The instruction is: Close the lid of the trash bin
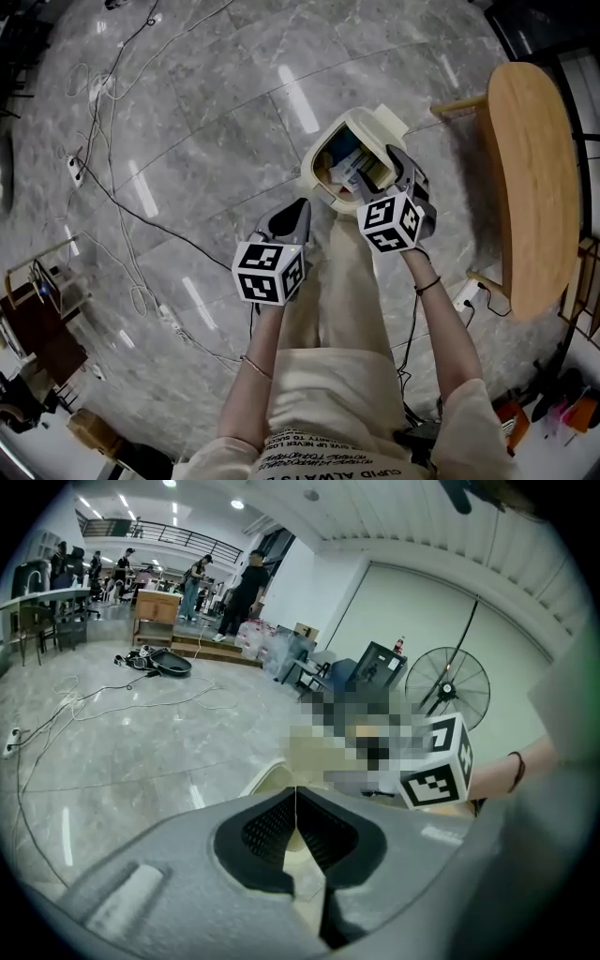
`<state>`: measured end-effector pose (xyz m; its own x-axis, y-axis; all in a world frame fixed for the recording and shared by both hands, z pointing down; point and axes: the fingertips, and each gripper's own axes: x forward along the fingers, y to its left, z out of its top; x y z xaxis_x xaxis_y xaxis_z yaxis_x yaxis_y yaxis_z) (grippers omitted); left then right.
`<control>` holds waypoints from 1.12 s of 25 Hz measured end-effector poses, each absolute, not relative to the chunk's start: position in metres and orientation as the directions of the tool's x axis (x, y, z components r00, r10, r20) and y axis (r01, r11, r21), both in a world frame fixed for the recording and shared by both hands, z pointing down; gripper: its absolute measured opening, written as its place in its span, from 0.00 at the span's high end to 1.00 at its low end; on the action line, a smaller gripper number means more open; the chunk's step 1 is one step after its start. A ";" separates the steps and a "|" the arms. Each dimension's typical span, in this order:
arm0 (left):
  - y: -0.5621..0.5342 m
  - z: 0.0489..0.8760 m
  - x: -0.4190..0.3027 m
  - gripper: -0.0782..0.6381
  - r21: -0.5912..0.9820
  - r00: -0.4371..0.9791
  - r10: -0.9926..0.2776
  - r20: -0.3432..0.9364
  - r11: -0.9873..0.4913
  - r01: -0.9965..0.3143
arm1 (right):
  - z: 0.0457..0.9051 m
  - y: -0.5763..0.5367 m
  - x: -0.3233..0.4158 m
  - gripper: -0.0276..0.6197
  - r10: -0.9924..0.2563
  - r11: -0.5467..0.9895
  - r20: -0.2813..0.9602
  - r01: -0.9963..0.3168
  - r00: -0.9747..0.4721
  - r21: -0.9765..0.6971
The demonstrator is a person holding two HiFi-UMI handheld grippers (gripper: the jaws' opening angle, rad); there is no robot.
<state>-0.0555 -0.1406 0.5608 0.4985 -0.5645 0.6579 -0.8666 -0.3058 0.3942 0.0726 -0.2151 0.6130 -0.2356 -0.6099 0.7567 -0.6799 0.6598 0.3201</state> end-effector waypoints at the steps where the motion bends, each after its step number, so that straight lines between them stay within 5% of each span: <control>1: -0.137 0.564 -0.058 0.86 0.394 0.500 -0.561 0.660 -0.308 -0.866 | 0.615 -0.212 0.070 0.47 -0.612 0.658 0.756 -0.679 -0.232 0.325; 28: -0.100 0.617 -0.082 0.86 0.423 0.563 -0.461 0.686 -0.377 -0.824 | 0.665 -0.163 0.020 0.47 -0.584 0.668 0.773 -0.687 -0.245 0.287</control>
